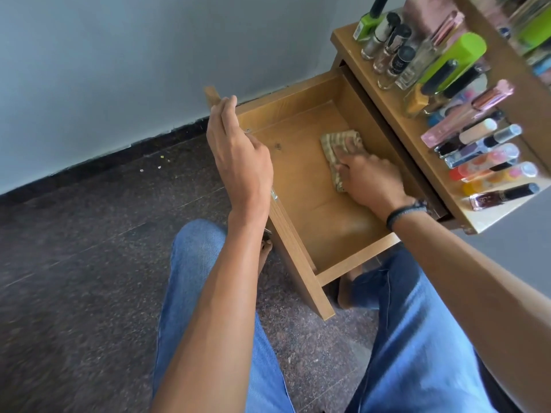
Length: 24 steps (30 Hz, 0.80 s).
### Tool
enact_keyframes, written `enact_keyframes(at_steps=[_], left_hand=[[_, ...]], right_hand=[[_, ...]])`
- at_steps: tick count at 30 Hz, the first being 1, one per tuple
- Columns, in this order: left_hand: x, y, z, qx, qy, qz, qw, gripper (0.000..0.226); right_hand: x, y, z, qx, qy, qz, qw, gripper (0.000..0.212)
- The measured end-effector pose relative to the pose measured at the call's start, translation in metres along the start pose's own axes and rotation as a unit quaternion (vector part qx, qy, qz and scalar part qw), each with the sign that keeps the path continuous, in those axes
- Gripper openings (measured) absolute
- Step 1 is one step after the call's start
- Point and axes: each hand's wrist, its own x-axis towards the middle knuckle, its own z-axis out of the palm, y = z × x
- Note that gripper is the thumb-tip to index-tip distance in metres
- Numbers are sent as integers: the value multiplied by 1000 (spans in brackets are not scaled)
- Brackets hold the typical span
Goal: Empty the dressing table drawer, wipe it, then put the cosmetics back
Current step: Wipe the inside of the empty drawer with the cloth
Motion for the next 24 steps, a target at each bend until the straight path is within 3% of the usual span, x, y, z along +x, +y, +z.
enact_keyframes(at_steps=[5,9,13,20,24], left_hand=[[0,2,-1,1,-2,-2,1000,55],[0,3,-1,3,-6,-7,1000,55],[0,2,-1,4,-8,-6,1000,53],[0,2,-2,5,-10,-6,1000,53],[0,2,-2,3,-9,-4,1000,52]], right_hand=[[-45,-14,13,-30,-54,54,997,39],[-60,-41,20,-13,-26,-48,998,36],[-59,-59,29,34,2,-140,990,49],[-48,-58,35,70,31,-162,984,43],[-16,-55,22,55,6,-125,991,40]])
